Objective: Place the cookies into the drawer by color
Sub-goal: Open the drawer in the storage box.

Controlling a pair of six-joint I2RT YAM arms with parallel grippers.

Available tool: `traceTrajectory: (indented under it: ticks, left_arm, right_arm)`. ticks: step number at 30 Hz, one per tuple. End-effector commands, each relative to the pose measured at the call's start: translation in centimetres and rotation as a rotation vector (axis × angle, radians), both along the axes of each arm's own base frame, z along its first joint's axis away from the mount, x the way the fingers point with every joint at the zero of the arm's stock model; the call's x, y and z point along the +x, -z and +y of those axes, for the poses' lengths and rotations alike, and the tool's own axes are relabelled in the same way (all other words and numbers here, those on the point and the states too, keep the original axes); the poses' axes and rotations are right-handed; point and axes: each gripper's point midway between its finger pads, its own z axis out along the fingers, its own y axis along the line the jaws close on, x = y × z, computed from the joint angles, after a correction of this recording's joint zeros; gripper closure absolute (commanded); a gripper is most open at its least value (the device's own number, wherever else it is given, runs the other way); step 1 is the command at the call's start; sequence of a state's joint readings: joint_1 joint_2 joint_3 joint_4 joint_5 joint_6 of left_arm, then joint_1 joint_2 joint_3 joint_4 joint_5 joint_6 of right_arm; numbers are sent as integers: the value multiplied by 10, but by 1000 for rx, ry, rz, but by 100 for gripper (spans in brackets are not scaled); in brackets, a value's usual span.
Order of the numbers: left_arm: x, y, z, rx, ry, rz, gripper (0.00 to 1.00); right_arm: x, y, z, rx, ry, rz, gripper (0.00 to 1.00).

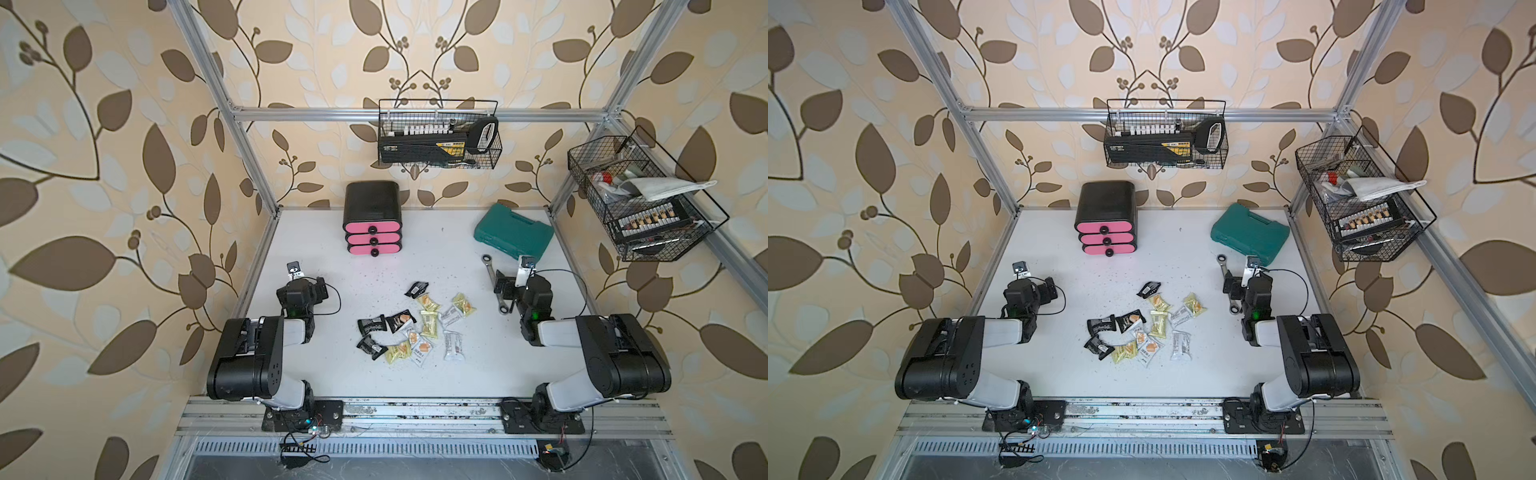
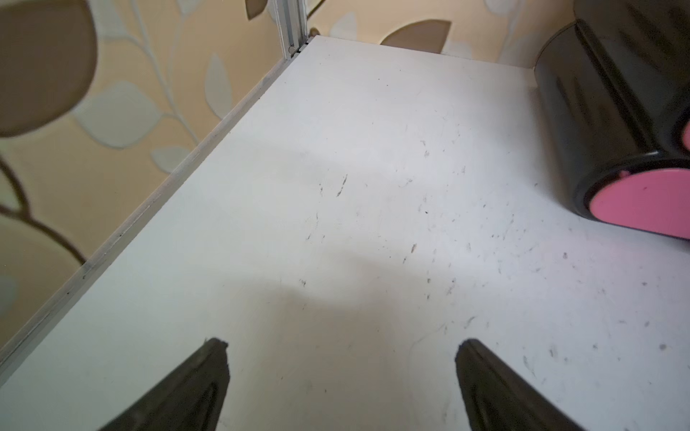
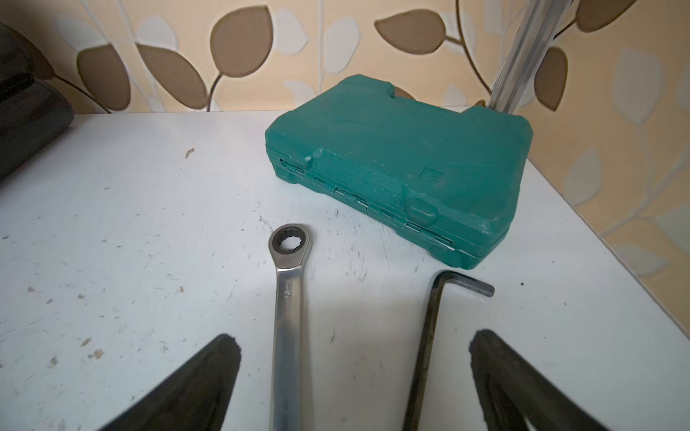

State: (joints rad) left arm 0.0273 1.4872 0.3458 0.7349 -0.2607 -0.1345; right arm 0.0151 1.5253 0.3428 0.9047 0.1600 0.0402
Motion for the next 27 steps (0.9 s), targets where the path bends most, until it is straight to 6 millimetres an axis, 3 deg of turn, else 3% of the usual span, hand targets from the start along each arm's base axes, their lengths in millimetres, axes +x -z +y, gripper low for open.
traceTrajectory:
  ticks: [1, 15, 17, 19, 22, 24, 27]
  left_arm:
    - [10, -15, 7, 17, -21, -52, 2]
    - [10, -15, 7, 17, -21, -51, 2]
    - [9, -15, 7, 17, -22, -52, 2]
    - [9, -16, 7, 17, -22, -56, 2]
    - [11, -22, -1, 14, 26, -49, 2]
    - [14, -31, -18, 4, 125, 10, 2]
    - [20, -36, -22, -97, 72, 127, 2]
  right_arm:
    - [1, -2, 3, -1, -13, -5, 1]
    - [1, -5, 2, 5, -17, -17, 1]
    - [-1, -21, 6, -17, -29, -26, 1]
    - [-10, -59, 7, -38, 35, -21, 1]
    - [-38, -111, -3, 131, 149, -32, 1]
    - [-57, -130, -4, 249, 185, -22, 1]
    - [-71, -138, 24, 378, 55, 25, 1]
